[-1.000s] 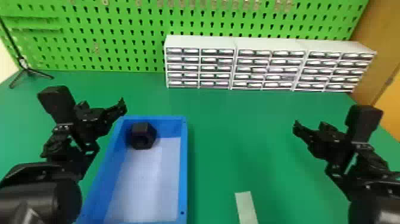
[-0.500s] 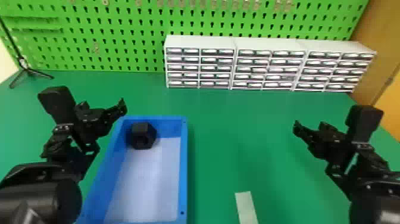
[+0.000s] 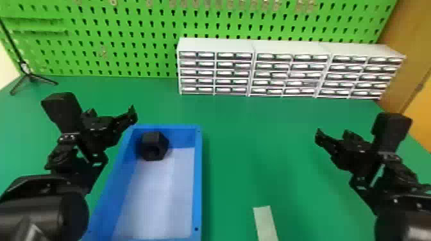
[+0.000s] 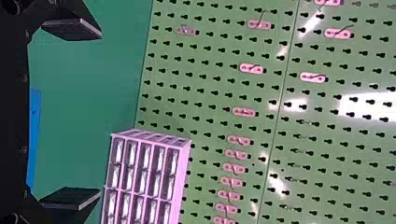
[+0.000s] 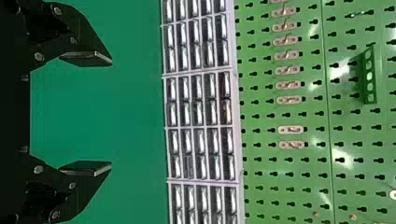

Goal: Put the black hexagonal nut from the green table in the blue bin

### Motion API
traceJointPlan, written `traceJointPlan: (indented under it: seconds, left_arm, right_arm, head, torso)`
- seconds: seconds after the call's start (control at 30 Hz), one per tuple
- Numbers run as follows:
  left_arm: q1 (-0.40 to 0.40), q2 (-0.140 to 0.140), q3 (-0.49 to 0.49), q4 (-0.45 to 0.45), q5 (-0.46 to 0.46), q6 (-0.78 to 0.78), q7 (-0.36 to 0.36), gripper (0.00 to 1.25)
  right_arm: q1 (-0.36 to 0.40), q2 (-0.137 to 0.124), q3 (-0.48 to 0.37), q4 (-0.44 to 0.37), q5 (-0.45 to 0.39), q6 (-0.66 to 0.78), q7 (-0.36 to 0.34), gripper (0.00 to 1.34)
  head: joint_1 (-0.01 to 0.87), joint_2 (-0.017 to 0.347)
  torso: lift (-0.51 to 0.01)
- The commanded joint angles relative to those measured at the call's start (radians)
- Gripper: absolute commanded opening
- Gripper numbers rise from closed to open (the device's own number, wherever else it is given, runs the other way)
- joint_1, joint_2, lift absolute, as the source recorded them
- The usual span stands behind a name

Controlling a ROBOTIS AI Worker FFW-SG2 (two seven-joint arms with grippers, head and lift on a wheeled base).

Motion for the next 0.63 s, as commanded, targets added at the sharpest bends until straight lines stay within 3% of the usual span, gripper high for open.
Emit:
traceJointPlan:
  seconds: [0.0, 0.6]
  left_arm:
    - [0.0, 0.0, 0.0, 0.0, 0.0, -0.002, 0.0, 1.15]
    - [0.0, 0.0, -0.002, 0.0, 0.003, -0.003, 0.0, 1.15]
  right_arm:
    - [0.004, 0.0, 0.007, 0.008, 0.003, -0.029, 0.0, 0.86]
    - [0.007, -0.004, 0.009, 0.015, 0.003, -0.042, 0.0, 0.86]
  head:
    - [0.692, 0.008]
    - [0.692, 0.008]
  torso:
    - [-0.097]
    - [-0.097]
